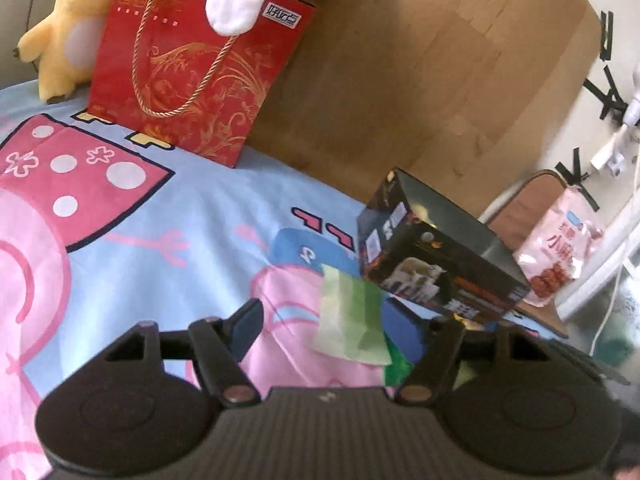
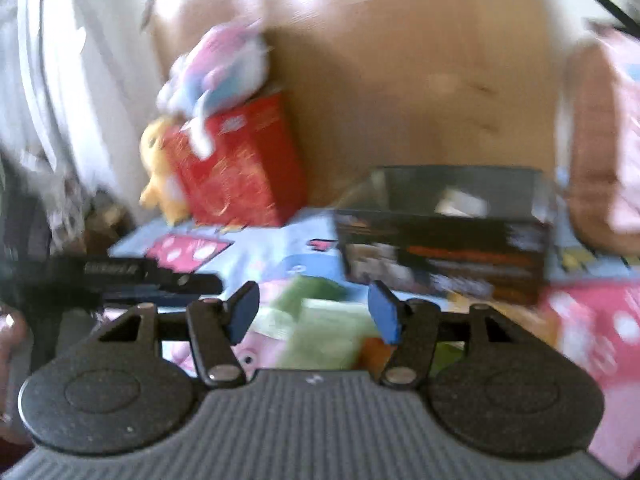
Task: Organize snacks
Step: 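Move the left tool toward the green snack packet on the sheet, then grasp the green snack packet with the left tool and lift it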
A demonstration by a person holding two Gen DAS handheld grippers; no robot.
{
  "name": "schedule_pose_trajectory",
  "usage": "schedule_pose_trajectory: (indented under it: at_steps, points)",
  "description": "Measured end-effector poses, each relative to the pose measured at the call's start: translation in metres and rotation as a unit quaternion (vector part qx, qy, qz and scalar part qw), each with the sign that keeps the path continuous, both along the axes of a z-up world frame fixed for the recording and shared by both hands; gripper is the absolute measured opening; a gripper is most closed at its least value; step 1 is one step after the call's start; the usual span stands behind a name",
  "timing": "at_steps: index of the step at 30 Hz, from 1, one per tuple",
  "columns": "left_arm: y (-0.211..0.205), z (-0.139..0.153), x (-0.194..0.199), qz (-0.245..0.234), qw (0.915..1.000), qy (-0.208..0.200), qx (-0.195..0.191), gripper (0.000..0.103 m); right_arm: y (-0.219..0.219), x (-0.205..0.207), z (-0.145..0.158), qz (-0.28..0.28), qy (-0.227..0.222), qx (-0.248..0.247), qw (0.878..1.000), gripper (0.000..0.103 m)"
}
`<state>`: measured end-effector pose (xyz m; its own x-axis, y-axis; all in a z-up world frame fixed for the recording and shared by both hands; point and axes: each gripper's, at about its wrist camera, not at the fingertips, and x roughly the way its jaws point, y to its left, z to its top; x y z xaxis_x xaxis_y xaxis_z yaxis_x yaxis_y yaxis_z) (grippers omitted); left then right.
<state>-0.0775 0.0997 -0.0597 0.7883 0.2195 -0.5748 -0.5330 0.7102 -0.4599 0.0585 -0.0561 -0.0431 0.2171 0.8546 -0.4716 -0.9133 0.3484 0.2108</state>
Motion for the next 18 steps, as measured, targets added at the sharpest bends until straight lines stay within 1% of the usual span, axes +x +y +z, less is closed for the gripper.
schedule_pose_trajectory:
  at_steps: [1,2,3,4,5,6,7,8,9,10,11,13,14,15,16,17,18]
  points:
    - [0.002,-0.002,0.004,0.000,1.0000,0.006,0.000,0.066,0.014,-0.008,-0.006,0.013,-0.022,-0.022,0.999,0.061]
    - [0.004,-0.004,0.007,0.000,0.9999,0.011,-0.003,0.066,0.027,-0.013,-0.015,0.021,-0.048,-0.055,0.997,0.060]
    - [0.007,-0.010,0.003,0.000,0.9999,0.014,-0.006,0.066,0.035,-0.015,-0.023,0.021,-0.066,-0.081,0.994,0.060]
    - [0.006,-0.012,0.001,0.000,0.9999,0.012,-0.012,0.066,0.035,-0.015,-0.029,0.012,-0.097,-0.090,0.991,0.060]
    - [0.010,-0.014,0.001,-0.003,0.9998,0.009,-0.017,0.066,0.033,-0.009,-0.033,-0.009,-0.113,-0.111,0.987,0.060]
    - [0.013,-0.014,0.001,-0.003,0.9998,0.006,-0.018,0.066,0.028,0.002,-0.033,-0.034,-0.104,-0.126,0.986,0.061]
    - [0.015,-0.016,0.000,0.001,0.9999,0.006,-0.016,0.066,0.021,0.016,-0.031,-0.052,-0.072,-0.130,0.988,0.061]
    - [0.018,-0.018,0.002,0.006,0.9998,0.006,-0.018,0.066,0.015,0.029,-0.028,-0.064,-0.029,-0.127,0.989,0.060]
    - [0.023,-0.021,0.004,0.007,0.9996,0.004,-0.026,0.066,0.011,0.033,-0.023,-0.066,-0.009,-0.109,0.992,0.061]
    - [0.027,-0.024,0.005,0.005,0.9992,0.000,-0.040,0.066,0.012,0.030,-0.016,-0.057,-0.015,-0.093,0.994,0.061]
    - [0.029,-0.026,0.006,0.004,0.9985,-0.007,-0.055,0.066,0.020,0.021,-0.009,-0.035,-0.041,-0.082,0.995,0.061]
    - [0.031,-0.028,0.004,0.005,0.9977,-0.015,-0.065,0.066,0.042,0.003,-0.005,0.023,-0.084,-0.085,0.993,0.067]
    - [0.033,-0.027,0.001,0.008,0.9978,-0.018,-0.064,0.066,0.061,-0.007,-0.009,0.055,-0.103,-0.102,0.988,0.075]
    - [0.036,-0.026,-0.002,0.011,0.9978,-0.023,-0.061,0.066,0.077,-0.015,-0.016,0.077,-0.117,-0.123,0.982,0.081]
    - [0.038,-0.025,-0.006,0.016,0.9976,-0.029,-0.060,0.066,0.094,-0.017,-0.025,0.097,-0.127,-0.146,0.976,0.081]
    - [0.040,-0.026,-0.010,0.020,0.9975,-0.034,-0.059,0.066,0.111,-0.015,-0.035,0.105,-0.133,-0.171,0.971,0.081]
    - [0.038,-0.026,-0.011,0.028,0.9971,-0.036,-0.061,0.066,0.122,-0.012,-0.042,0.107,-0.128,-0.185,0.968,0.082]
